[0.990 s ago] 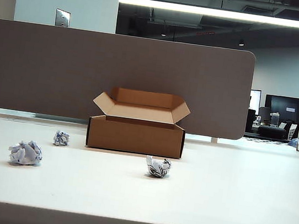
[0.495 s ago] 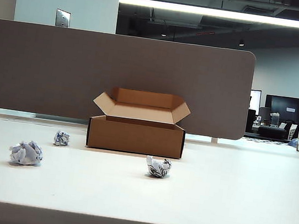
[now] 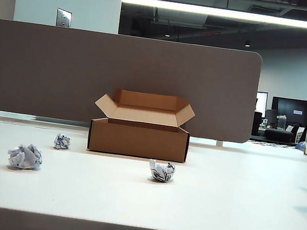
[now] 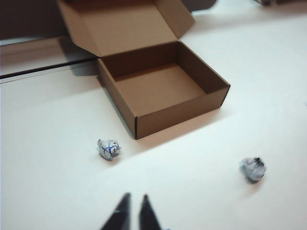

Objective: Pick up all the paper balls on the table and put them in the paper box.

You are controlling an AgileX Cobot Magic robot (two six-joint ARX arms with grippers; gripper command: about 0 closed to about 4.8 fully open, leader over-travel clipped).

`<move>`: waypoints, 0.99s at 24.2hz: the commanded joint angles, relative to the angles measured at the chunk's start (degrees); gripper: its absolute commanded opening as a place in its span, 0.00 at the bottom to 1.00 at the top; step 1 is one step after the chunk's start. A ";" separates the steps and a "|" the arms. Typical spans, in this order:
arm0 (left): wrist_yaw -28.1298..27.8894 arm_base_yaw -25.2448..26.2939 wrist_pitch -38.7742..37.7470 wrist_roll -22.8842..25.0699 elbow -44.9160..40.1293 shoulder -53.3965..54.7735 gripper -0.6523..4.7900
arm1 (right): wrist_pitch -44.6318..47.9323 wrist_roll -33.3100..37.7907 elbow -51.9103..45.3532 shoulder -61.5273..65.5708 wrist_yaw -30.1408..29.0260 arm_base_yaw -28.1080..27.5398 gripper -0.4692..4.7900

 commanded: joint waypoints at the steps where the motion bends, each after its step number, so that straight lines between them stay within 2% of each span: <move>1: -0.07 -1.51 1.14 4.26 0.37 4.22 0.27 | 0.42 -1.53 3.50 7.06 -3.80 3.82 0.08; 3: 0.00 -1.99 0.90 4.24 0.35 6.82 0.33 | 0.24 -1.68 4.76 11.37 -4.11 5.64 0.08; 5: 0.04 -2.29 0.33 4.28 0.35 8.76 0.41 | 0.37 -1.79 5.75 15.72 -5.86 7.54 0.16; 7: 0.66 -2.38 -0.39 4.28 0.35 10.43 0.48 | 0.33 -2.47 6.49 19.28 -7.23 9.55 0.29; 8: 0.33 -3.08 -0.63 5.05 0.35 11.87 0.48 | 0.42 -2.80 7.13 22.49 -7.48 10.99 0.43; 11: 0.11 -3.91 -0.98 8.24 0.35 14.34 0.54 | 1.03 -2.95 7.72 27.08 -7.48 13.99 0.66; 13: 0.11 -4.90 -1.09 10.56 0.35 16.35 0.58 | 2.10 -2.95 7.72 29.38 -7.48 15.43 0.80; 16: -0.96 -6.32 -1.73 13.31 0.35 19.63 0.58 | 3.13 -2.95 7.72 31.98 -7.43 17.42 0.96; 18: -3.56 -8.37 -2.78 16.68 0.35 24.15 0.71 | 3.37 -3.02 7.72 34.60 -6.67 19.71 0.99; 21: -7.56 -9.86 -2.25 18.25 0.35 27.32 0.71 | 3.37 -2.99 7.69 36.61 -5.84 21.20 0.99; 24: -7.65 -10.14 -1.27 18.40 0.37 29.99 0.71 | 2.84 -2.97 7.69 38.80 -2.91 22.99 0.99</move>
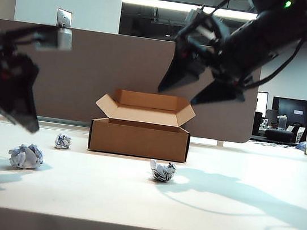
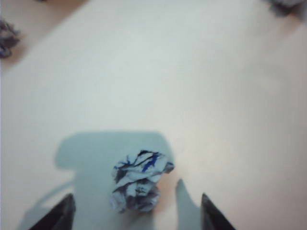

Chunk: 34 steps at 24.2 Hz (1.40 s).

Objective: Pick up all the paper balls on the table and put them in the paper box.

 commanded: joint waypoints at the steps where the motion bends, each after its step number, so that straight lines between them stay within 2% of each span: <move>1: -0.57 0.17 1.25 0.48 0.24 1.36 0.71 | 0.33 -0.09 0.37 1.36 2.58 1.55 0.99; 6: -0.63 0.17 2.43 0.48 0.24 2.36 0.72 | -0.42 -0.07 0.37 4.17 2.67 2.67 0.99; 8: -0.42 0.17 3.58 -0.81 0.24 2.36 0.77 | -0.70 -0.04 0.37 5.09 2.84 3.02 0.99; 11: -0.37 0.17 5.01 -3.17 0.26 2.47 0.80 | -2.08 0.42 0.35 6.19 3.04 3.34 0.99; 18: 1.16 0.17 4.00 -5.99 0.55 5.75 0.80 | -6.23 2.10 0.35 6.19 3.91 4.79 0.99; 34: -0.87 0.17 5.97 -5.95 0.59 9.20 0.80 | -6.78 2.38 0.33 6.19 8.61 5.07 0.99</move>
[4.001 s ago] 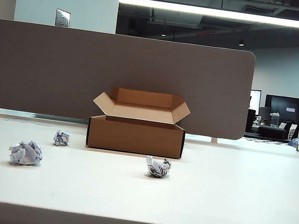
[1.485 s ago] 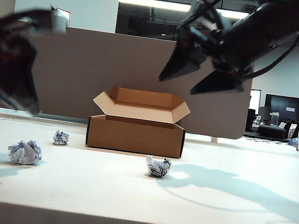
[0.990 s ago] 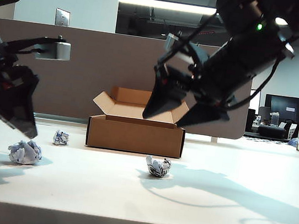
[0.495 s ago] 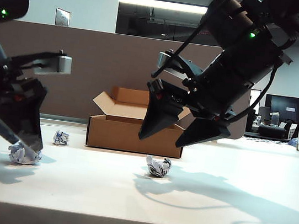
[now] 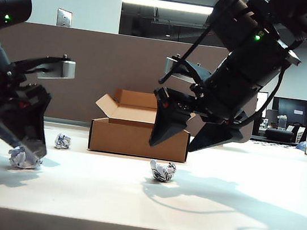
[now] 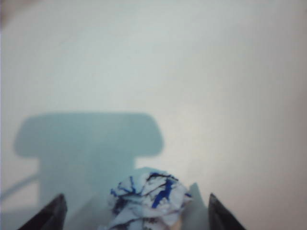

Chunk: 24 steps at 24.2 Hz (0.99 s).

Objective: Pick up all the paper balls on the table and put them in the paper box.

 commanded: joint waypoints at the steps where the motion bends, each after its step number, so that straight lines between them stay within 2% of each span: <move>1: -0.79 0.04 0.11 -0.02 0.28 0.68 0.80 | 0.66 1.07 0.28 -0.24 0.26 0.09 0.99; 24: 0.13 0.04 0.11 -2.62 1.01 3.89 0.80 | 1.40 4.55 0.28 3.32 -2.23 0.22 0.97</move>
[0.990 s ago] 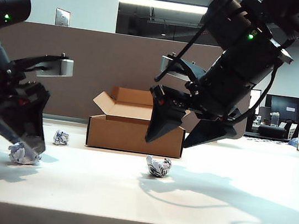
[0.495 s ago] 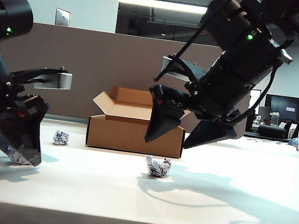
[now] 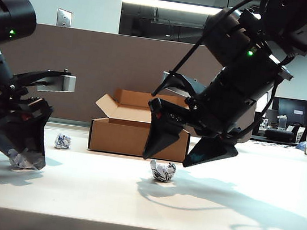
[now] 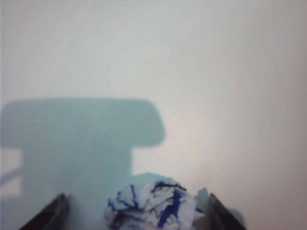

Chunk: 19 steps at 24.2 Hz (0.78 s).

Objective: Pick up all the paper balls on the table and put them in the paper box.

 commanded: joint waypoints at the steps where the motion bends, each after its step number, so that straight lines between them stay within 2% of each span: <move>1: 0.50 0.04 -0.28 -0.96 0.02 -0.04 0.80 | 0.13 0.24 0.15 -0.15 -0.31 0.17 0.97; 9: 1.25 0.04 -2.60 -2.23 0.02 -0.04 0.80 | -0.79 0.20 0.15 0.39 -0.13 0.39 0.96; 12: 1.25 0.04 -3.10 -2.23 0.02 -0.04 0.79 | -1.16 0.22 0.15 1.03 -0.20 0.42 0.89; 15: 1.20 0.04 -3.34 -2.23 0.00 -0.04 0.78 | -1.73 0.17 0.11 1.70 -0.15 0.50 0.87; 16: 0.63 0.04 -3.37 -2.23 0.00 -0.04 0.71 | -1.66 0.17 0.13 1.75 -0.20 0.50 0.78; 17: -0.07 0.04 -3.37 -2.23 0.00 -0.04 0.67 | -1.55 0.17 0.13 1.75 -0.20 0.50 0.75; 19: -0.24 0.04 -3.37 -2.21 0.00 -0.04 0.65 | -1.51 0.17 0.13 1.75 -0.17 0.50 0.69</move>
